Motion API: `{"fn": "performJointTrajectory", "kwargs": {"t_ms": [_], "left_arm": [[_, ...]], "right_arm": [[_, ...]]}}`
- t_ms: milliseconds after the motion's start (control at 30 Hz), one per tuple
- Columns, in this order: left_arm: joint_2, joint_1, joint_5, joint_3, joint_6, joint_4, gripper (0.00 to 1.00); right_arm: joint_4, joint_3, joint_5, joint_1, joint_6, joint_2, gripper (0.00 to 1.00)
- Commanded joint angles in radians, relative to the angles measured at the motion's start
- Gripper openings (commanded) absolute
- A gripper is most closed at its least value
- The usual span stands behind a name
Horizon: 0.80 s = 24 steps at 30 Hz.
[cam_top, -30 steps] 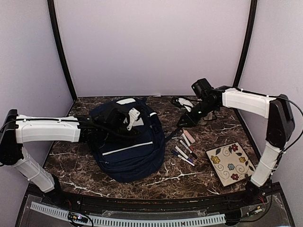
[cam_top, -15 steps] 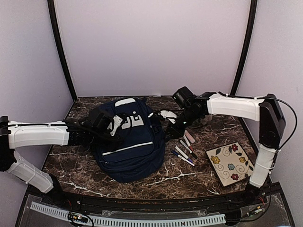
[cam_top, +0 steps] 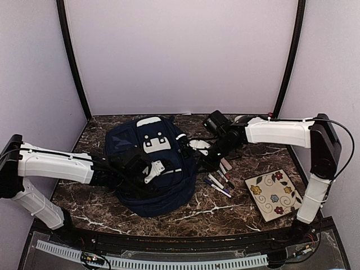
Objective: Pack the student bag
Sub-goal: Pick up the second largest pocket of the bag from the upper front pocket.
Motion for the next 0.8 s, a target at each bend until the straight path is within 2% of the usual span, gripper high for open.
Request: {"fn": "performJointTrajectory", "kwargs": {"t_ms": [0, 167, 267, 433, 767], "left_arm": [[0.076, -0.01, -0.166, 0.066, 0.048, -0.069, 0.48], [0.089, -0.021, -0.292, 0.114, 0.029, -0.057, 0.33], [0.056, -0.021, -0.302, 0.14, 0.031, -0.046, 0.14], [-0.025, -0.019, -0.259, 0.157, 0.05, 0.005, 0.0], [-0.06, 0.07, -0.223, 0.157, 0.012, 0.078, 0.0]], "right_arm": [[0.033, -0.04, 0.04, -0.002, 0.001, -0.066, 0.34], [0.036, -0.048, 0.036, -0.003, 0.01, -0.078, 0.34], [0.028, -0.053, 0.042, -0.003, 0.004, -0.085, 0.33], [0.017, -0.081, 0.076, -0.005, -0.006, -0.11, 0.33], [-0.047, -0.203, 0.037, 0.007, -0.052, -0.156, 0.34]]}}
